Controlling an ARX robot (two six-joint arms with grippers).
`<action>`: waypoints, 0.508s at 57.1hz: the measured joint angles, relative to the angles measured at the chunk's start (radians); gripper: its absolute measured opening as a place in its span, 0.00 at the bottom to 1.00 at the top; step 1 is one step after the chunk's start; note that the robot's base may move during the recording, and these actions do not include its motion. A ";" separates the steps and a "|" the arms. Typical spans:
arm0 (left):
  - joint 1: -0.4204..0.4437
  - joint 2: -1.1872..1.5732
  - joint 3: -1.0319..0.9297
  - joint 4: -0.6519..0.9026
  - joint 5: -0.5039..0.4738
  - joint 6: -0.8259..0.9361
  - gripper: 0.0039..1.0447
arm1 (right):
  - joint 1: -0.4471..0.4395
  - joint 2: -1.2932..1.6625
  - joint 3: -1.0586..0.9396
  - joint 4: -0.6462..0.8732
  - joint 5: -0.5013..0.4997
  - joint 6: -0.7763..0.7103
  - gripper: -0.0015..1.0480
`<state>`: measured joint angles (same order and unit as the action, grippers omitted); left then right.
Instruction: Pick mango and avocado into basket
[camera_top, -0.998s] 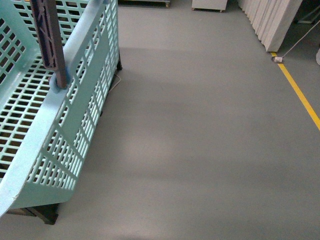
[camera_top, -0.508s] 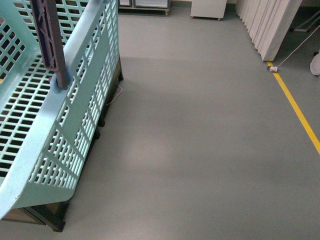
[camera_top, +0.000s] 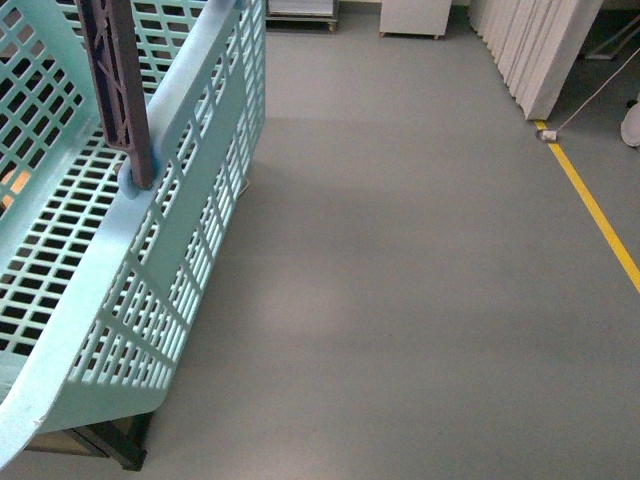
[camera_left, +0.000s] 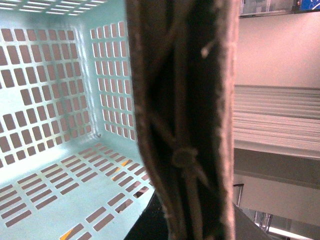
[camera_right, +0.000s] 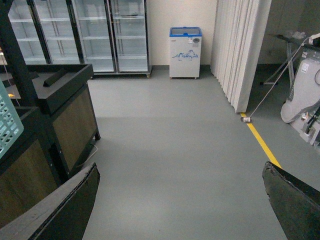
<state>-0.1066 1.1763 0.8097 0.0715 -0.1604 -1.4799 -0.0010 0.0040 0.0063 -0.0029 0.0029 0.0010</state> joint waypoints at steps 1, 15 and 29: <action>0.000 0.000 0.000 0.000 0.000 -0.001 0.05 | 0.000 0.000 0.000 0.000 0.000 0.000 0.93; 0.006 0.002 0.000 0.000 -0.023 0.003 0.05 | 0.001 0.000 0.000 -0.001 -0.001 0.000 0.93; 0.007 0.002 -0.002 0.000 -0.022 0.004 0.05 | 0.001 0.000 0.000 0.000 -0.002 0.000 0.93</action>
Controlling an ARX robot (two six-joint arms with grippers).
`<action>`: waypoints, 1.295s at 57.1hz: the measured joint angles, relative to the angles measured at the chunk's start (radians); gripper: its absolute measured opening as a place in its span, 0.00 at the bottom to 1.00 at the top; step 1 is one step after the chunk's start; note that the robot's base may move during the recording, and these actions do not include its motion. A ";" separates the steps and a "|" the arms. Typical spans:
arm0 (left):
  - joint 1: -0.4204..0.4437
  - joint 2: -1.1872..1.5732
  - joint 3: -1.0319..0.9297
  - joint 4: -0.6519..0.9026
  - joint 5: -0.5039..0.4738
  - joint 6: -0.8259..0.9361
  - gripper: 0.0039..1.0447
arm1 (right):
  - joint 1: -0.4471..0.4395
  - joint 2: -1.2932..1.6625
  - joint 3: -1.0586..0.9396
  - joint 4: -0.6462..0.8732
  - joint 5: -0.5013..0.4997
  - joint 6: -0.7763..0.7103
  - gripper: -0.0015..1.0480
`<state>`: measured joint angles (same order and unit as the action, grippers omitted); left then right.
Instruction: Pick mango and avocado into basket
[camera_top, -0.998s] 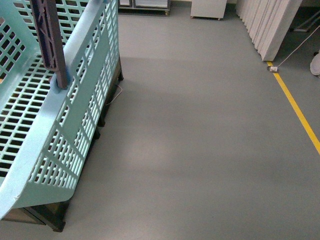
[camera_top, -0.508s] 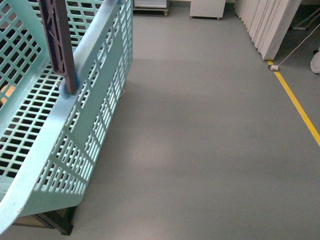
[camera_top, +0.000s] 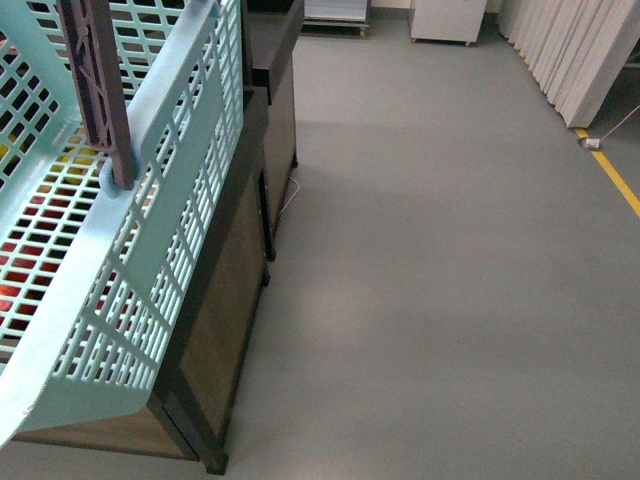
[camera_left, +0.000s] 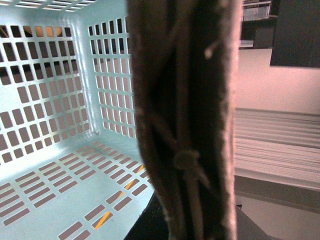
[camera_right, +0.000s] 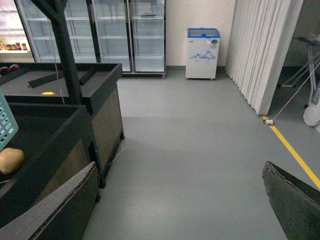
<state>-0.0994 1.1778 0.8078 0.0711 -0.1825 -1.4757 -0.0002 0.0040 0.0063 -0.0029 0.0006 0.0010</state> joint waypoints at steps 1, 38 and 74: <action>0.000 0.000 0.000 0.000 0.000 0.000 0.05 | 0.000 0.000 0.000 0.000 0.000 0.000 0.93; 0.000 -0.002 0.000 0.000 -0.001 0.001 0.05 | 0.000 0.000 0.000 0.000 -0.002 0.000 0.93; 0.000 -0.002 0.000 0.000 0.000 0.001 0.05 | 0.000 0.000 0.000 0.000 -0.002 0.000 0.93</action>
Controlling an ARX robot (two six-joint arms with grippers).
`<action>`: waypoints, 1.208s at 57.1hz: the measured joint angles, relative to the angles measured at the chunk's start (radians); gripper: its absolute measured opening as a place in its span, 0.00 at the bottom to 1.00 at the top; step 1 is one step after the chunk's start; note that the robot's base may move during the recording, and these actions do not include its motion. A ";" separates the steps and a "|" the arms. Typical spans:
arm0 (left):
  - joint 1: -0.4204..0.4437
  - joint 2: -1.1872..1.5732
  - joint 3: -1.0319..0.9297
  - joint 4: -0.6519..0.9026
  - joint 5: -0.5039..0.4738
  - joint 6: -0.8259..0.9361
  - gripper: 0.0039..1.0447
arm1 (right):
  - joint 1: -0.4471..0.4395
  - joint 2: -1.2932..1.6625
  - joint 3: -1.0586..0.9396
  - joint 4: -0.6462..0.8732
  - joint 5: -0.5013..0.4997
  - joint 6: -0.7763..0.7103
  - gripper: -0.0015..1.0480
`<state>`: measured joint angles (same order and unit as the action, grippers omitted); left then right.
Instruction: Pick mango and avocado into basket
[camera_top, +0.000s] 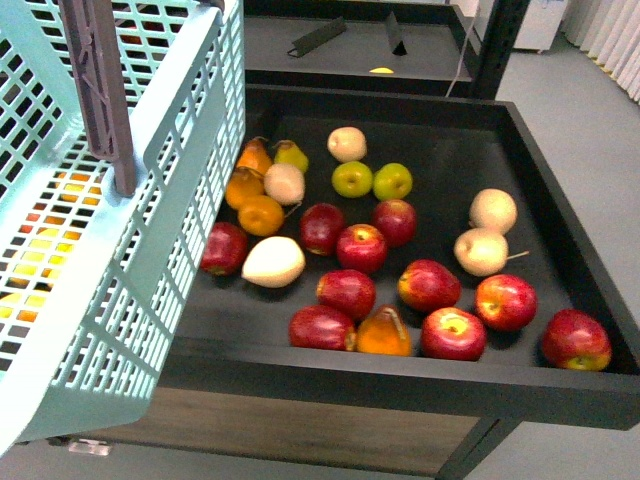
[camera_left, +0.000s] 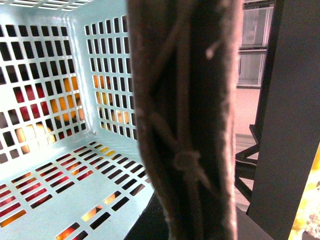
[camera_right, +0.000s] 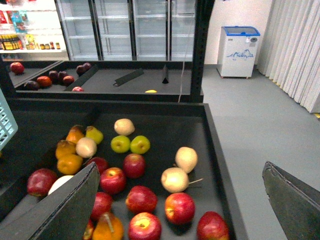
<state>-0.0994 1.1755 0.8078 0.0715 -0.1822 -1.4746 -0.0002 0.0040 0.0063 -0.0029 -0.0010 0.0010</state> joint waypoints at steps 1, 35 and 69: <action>0.000 0.000 0.000 0.000 0.000 0.000 0.05 | 0.000 0.000 0.000 0.000 0.000 0.000 0.93; 0.000 0.000 0.000 0.000 0.000 0.000 0.05 | 0.000 0.000 0.000 0.000 0.000 0.000 0.93; 0.000 0.002 0.000 0.000 -0.001 0.000 0.05 | 0.000 0.000 0.000 -0.002 0.000 0.000 0.93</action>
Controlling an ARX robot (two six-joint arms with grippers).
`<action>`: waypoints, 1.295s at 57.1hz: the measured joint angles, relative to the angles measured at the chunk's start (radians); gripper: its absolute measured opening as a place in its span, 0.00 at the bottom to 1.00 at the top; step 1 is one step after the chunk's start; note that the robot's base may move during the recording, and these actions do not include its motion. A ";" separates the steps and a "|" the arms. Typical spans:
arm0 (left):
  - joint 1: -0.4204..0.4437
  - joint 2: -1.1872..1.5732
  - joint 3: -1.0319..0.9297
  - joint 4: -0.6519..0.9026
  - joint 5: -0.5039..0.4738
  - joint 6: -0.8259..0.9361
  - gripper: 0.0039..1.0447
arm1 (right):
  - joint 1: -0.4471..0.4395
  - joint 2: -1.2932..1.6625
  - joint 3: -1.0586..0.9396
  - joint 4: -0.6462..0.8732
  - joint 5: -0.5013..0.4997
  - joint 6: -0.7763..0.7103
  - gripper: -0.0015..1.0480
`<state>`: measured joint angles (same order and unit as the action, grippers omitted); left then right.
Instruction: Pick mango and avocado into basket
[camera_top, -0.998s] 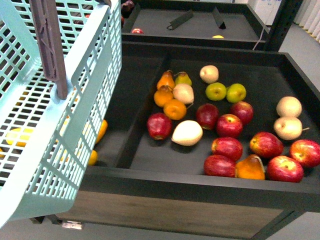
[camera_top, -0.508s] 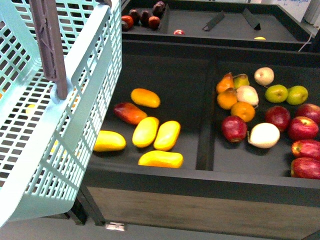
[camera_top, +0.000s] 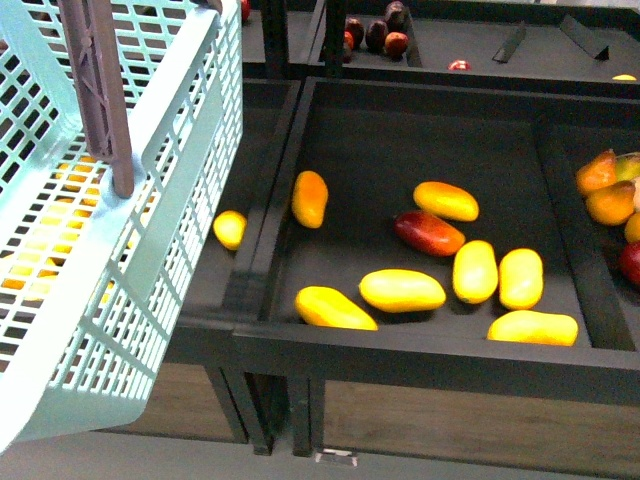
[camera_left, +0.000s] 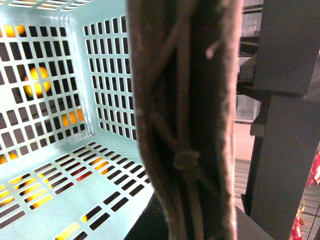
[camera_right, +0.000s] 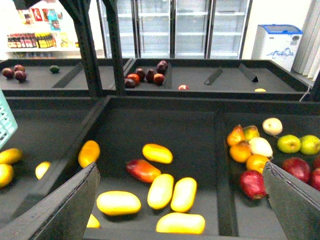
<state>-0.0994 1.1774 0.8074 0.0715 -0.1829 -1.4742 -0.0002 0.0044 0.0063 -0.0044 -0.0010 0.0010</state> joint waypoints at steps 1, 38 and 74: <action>0.000 0.000 0.000 0.000 0.000 0.000 0.05 | 0.000 0.000 0.000 0.001 0.002 0.000 0.93; 0.000 -0.001 0.000 0.000 0.002 0.000 0.05 | 0.000 0.000 0.000 0.002 0.000 0.000 0.93; 0.046 0.544 0.361 0.034 0.278 0.517 0.05 | -0.001 0.000 0.000 0.002 -0.001 0.000 0.93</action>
<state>-0.0532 1.7214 1.1683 0.1051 0.0948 -0.9573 -0.0013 0.0044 0.0059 -0.0029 -0.0021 0.0006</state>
